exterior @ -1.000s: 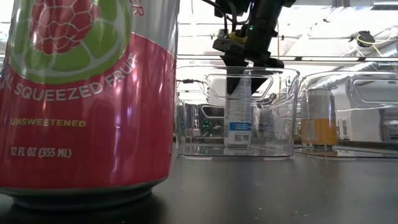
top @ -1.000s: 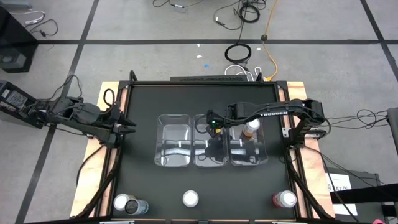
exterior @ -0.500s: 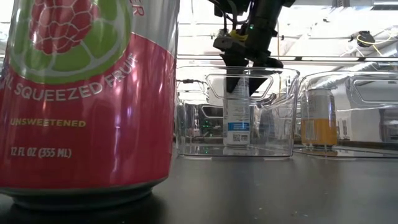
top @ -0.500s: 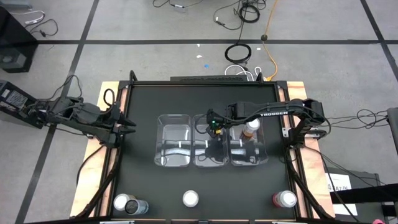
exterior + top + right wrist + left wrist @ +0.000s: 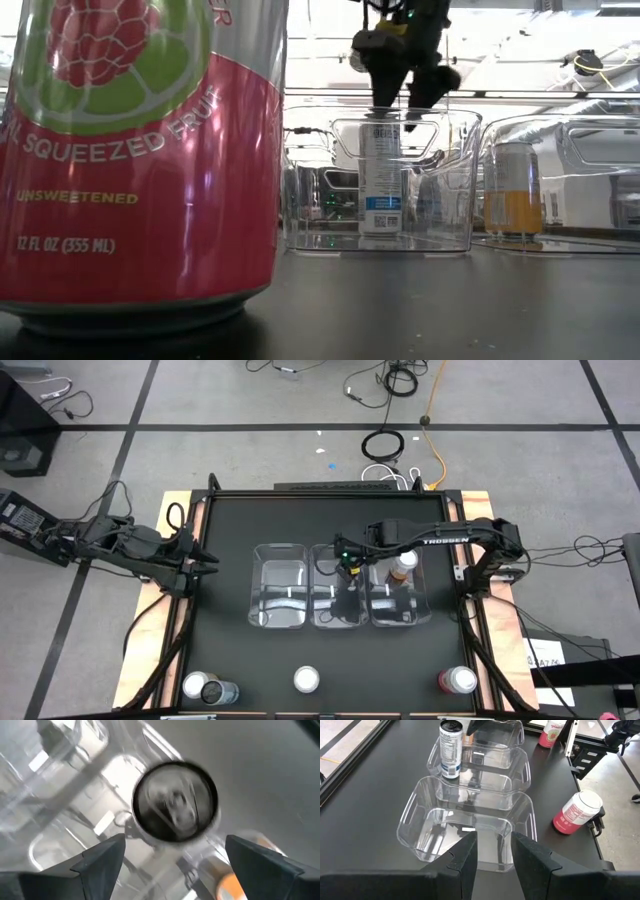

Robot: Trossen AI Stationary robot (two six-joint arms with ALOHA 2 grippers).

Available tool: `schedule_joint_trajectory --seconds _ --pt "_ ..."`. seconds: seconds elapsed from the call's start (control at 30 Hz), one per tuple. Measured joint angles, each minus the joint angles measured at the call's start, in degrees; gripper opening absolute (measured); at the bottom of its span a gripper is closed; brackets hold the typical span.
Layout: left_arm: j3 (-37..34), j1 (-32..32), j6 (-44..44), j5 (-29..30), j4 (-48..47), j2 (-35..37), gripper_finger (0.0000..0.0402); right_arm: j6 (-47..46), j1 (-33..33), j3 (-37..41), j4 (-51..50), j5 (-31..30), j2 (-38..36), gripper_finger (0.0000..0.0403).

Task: Sort soda cans
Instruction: Put the left pink-white soda can into the left transparent bin

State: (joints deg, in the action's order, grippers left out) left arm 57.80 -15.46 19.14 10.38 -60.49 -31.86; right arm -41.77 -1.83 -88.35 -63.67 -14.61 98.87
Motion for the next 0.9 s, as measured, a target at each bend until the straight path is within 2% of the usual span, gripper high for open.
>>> schedule_joint_trajectory --seconds 0.17,0.27,0.4,0.63,0.9 --pt "0.0 0.0 0.0 0.0 0.0 0.0 0.0128 -4.1 3.4 -3.8 -9.3 0.0 0.0 0.0347" --pt "0.0 0.0 0.0 0.0 0.0 0.0 0.0128 -8.6 6.9 -5.8 -10.7 -0.1 0.0 0.0348" --pt "0.0 0.0 0.0 0.0 0.0 0.0 0.0128 -14.8 12.4 -7.5 -8.9 -0.3 0.0 0.0348" --pt "0.0 0.0 0.0 0.0 0.0 0.0 0.0128 -15.8 21.4 -7.9 -2.3 -0.3 0.0 0.0348" --pt "0.0 0.0 0.0 0.0 0.0 0.0 0.0128 -16.1 26.3 -7.9 2.2 -0.3 0.0 0.0348"
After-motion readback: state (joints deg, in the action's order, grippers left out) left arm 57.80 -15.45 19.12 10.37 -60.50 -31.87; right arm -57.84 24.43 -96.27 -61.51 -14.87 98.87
